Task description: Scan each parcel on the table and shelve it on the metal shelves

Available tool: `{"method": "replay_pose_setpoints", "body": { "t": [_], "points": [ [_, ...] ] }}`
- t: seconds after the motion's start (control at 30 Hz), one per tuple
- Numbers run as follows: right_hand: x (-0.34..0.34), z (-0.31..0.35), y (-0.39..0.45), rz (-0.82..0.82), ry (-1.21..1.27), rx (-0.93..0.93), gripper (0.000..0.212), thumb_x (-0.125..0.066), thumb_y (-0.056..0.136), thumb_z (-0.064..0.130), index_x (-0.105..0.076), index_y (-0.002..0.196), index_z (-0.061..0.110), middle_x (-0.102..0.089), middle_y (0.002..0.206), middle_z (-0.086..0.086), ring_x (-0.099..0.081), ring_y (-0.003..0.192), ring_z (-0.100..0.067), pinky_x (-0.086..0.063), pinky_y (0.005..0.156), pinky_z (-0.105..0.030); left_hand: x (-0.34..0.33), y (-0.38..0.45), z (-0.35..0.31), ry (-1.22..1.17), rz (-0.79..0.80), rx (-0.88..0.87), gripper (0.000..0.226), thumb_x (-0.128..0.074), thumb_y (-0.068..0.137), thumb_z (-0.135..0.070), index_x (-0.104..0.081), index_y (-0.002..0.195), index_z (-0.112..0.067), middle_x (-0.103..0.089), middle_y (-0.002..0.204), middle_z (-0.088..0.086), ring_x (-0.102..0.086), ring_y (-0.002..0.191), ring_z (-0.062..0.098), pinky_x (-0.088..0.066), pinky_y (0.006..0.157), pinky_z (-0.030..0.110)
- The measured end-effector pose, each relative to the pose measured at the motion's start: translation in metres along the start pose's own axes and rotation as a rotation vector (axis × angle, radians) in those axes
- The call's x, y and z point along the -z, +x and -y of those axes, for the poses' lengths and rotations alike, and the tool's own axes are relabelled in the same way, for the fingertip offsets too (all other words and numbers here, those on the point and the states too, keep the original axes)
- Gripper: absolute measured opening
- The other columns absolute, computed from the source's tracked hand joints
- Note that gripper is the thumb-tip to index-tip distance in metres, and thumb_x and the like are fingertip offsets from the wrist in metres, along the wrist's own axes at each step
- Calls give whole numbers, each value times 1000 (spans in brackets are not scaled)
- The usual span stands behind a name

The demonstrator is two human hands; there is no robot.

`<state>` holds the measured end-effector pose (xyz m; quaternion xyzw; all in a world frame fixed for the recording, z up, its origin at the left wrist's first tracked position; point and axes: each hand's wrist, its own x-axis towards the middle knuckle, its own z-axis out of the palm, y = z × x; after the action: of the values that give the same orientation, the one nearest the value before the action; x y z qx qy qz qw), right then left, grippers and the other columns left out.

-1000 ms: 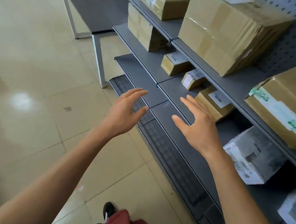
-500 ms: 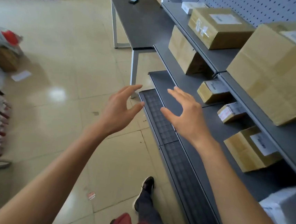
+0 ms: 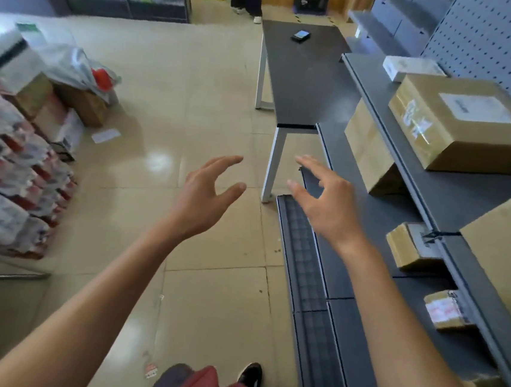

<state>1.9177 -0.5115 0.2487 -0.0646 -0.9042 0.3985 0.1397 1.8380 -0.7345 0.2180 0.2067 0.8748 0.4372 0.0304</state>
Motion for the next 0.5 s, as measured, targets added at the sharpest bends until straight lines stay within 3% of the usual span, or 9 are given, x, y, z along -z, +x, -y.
{"method": "replay_pose_setpoints", "body": {
  "t": [0.2,0.5],
  "points": [
    [-10,-16,61,59,56,3,46,-69,96,28,-61,141,22,-54,149,8,-45,138,-2,-39,115,-29,-5,49,17,-52,-35,98,48,-65,97,-42,-52,143,-43,-55,141,-17,-50,131,5,-46,109,46],
    [-60,-33,178,131,93,-12,42,-67,96,34,-62,138,29,-55,148,11,-47,137,-1,-39,117,-37,4,157,77,-122,-44,116,49,-66,95,-44,-53,143,-42,-55,143,-20,-52,129,3,-46,109,46]
  ]
}}
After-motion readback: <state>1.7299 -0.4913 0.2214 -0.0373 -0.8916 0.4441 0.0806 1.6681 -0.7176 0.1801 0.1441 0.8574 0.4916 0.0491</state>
